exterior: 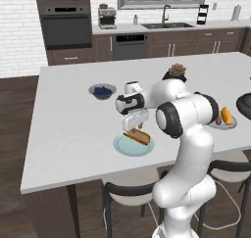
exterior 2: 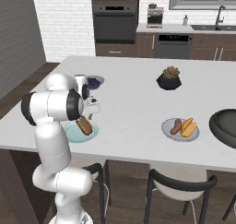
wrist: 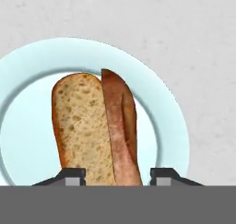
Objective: Place one bun and one sausage from the bowl on each plate.
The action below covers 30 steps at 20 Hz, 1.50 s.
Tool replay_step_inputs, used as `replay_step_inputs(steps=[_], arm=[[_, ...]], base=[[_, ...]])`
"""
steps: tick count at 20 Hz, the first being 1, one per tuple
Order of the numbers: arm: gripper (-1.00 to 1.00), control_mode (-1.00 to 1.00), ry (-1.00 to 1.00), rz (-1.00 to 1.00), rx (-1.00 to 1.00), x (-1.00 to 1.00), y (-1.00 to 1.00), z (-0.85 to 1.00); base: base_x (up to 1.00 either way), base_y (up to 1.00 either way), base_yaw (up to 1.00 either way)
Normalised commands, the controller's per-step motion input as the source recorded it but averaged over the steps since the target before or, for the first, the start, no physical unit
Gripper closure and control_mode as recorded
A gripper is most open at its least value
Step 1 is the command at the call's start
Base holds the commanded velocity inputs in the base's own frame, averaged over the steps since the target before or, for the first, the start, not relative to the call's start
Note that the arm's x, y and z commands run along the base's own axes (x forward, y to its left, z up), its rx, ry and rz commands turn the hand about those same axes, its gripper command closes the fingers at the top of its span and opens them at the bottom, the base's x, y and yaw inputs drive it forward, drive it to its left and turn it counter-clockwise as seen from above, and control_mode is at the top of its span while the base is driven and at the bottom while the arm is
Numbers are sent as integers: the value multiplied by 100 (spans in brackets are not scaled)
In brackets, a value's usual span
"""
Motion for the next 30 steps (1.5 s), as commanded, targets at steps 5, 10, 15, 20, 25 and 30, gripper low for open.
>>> replay_step_inputs(steps=[5,10,15,20,25,30], arm=[[-100,-100,0,-1,0,-2,0,24],[-100,-100,-10,0,3,-79,0,98],[-100,-100,-3,-3,5,-100,-2,100],[-100,-100,0,-8,4,-100,-4,92],[-100,-100,0,-9,0,-100,-2,45],[-100,100,0,0,0,0,0,0]], base=[[0,0,0],[0,0,0],[0,0,0],[0,0,0],[0,0,0],[-77,-68,-9]])
